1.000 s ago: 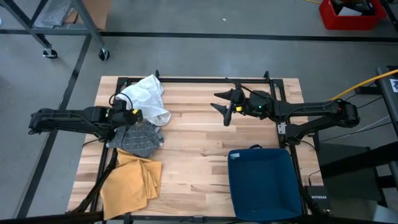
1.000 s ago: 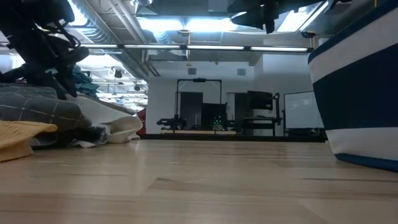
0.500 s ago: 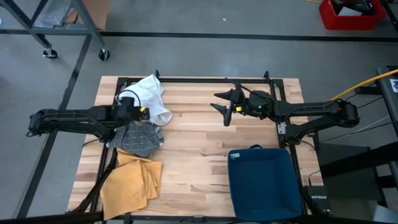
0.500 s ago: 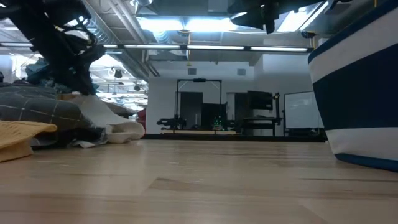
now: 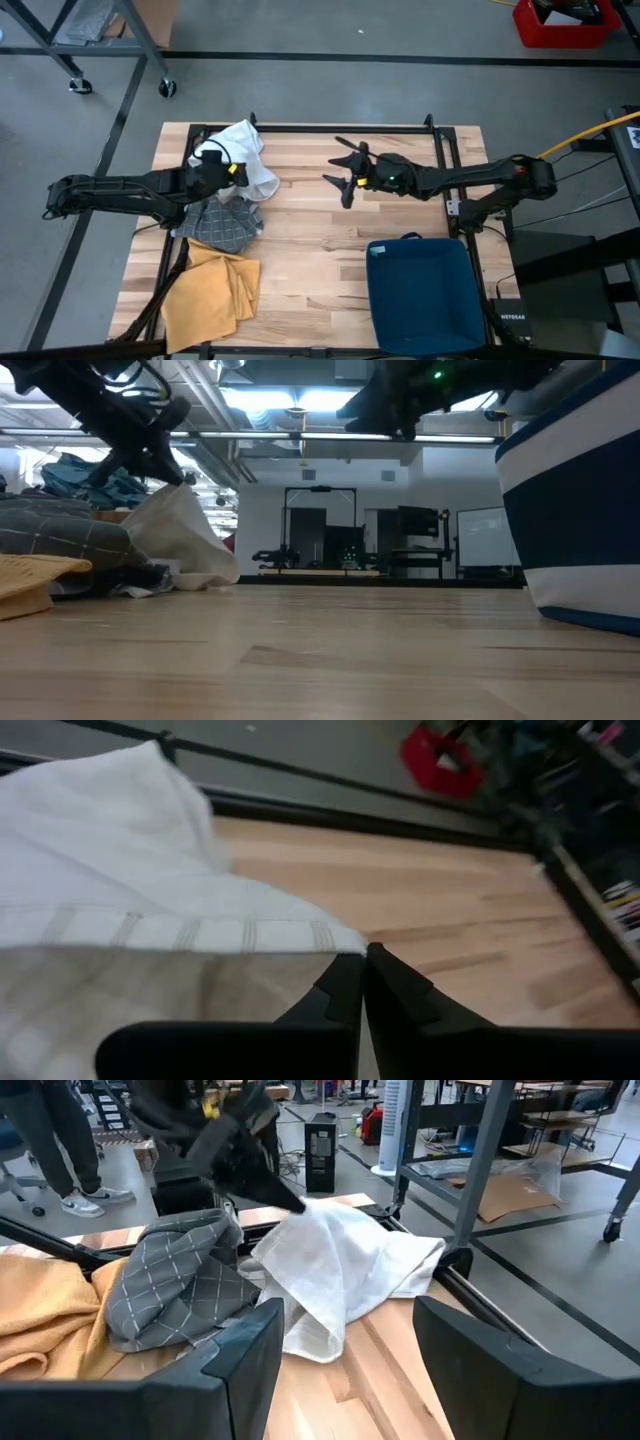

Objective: Fold towel
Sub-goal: Fold the white towel

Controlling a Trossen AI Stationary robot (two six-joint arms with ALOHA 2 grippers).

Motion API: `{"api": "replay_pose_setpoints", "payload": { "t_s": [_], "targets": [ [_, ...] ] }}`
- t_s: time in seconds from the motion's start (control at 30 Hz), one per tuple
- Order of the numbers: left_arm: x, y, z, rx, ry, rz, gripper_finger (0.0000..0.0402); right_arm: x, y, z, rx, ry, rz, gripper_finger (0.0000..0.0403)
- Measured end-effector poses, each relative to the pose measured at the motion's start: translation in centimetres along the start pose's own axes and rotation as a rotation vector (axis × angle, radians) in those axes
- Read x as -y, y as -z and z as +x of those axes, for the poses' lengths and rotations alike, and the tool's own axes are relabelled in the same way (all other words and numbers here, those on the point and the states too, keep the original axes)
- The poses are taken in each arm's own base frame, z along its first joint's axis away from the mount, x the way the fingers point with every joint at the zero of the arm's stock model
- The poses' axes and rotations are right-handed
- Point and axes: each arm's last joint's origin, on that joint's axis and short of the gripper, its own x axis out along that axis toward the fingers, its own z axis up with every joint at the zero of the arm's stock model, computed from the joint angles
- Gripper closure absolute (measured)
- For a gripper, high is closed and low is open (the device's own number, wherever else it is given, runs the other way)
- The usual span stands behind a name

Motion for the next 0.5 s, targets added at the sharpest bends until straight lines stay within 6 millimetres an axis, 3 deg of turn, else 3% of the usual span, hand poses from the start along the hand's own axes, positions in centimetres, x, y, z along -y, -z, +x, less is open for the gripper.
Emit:
{"api": "replay_pose_setpoints", "payload": {
  "t_s": [0.27,0.5],
  "targets": [
    [0.9,-0.6,0.0,0.053,0.079,-0.028,0.0399,-0.7,2.0,3.0,0.08,-0.061,0.014,0.0173],
    [1.3,-0.9,-0.1,0.078,0.116,-0.058,0.04,-2.2,3.0,4.4,0.106,-0.09,0.008,0.0173]
  ]
}}
